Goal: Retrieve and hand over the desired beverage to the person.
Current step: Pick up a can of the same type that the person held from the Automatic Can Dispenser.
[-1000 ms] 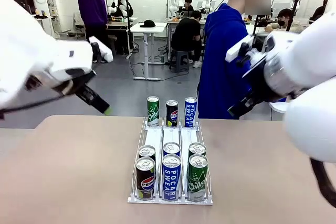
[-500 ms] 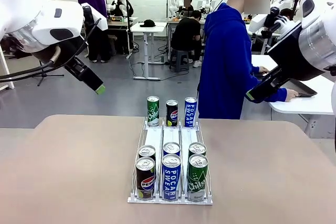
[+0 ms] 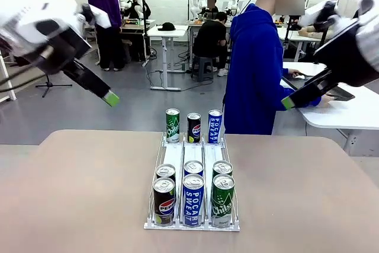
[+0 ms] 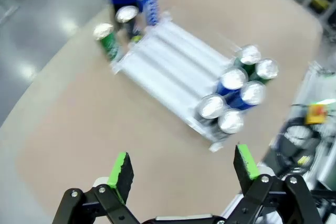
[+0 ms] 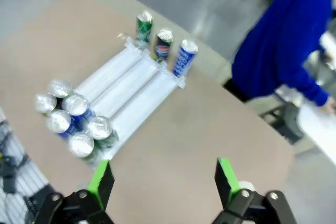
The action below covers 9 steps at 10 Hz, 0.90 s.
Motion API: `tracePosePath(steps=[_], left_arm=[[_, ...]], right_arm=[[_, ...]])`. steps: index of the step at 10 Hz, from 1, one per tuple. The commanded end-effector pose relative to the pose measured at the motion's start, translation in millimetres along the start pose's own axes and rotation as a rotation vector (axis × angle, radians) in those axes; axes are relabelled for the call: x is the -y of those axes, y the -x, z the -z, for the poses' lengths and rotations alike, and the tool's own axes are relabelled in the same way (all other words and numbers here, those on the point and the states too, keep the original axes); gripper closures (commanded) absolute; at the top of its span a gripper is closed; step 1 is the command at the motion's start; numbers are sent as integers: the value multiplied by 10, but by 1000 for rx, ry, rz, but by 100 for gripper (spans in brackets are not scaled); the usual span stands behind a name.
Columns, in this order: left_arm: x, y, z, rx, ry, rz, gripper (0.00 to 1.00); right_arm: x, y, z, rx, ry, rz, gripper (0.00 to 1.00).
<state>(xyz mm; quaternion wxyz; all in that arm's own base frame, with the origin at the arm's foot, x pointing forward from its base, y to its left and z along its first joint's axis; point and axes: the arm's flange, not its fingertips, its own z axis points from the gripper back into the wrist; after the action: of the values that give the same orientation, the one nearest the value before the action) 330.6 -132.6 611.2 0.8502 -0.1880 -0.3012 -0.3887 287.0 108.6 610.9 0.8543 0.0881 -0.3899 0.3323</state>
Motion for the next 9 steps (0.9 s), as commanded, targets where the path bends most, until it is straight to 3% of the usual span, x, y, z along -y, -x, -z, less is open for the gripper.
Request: tracePosePath(steps=[1, 5, 7, 9], left_arm=[[-449, 128, -535, 55, 398, -133, 0], [-1057, 522, -1096, 192, 307, -326, 0], [-1219, 727, -1108, 202, 228, -428, 0], [-1281, 801, -1196, 239, 187, -458, 0]], right_arm=[[472, 218, -286, 94, -184, 126, 0], [1141, 747, -761, 267, -136, 340, 0], [1283, 909, -919, 262, -13, 418, 0], [1313, 902, -947, 225, 28, 428, 0]])
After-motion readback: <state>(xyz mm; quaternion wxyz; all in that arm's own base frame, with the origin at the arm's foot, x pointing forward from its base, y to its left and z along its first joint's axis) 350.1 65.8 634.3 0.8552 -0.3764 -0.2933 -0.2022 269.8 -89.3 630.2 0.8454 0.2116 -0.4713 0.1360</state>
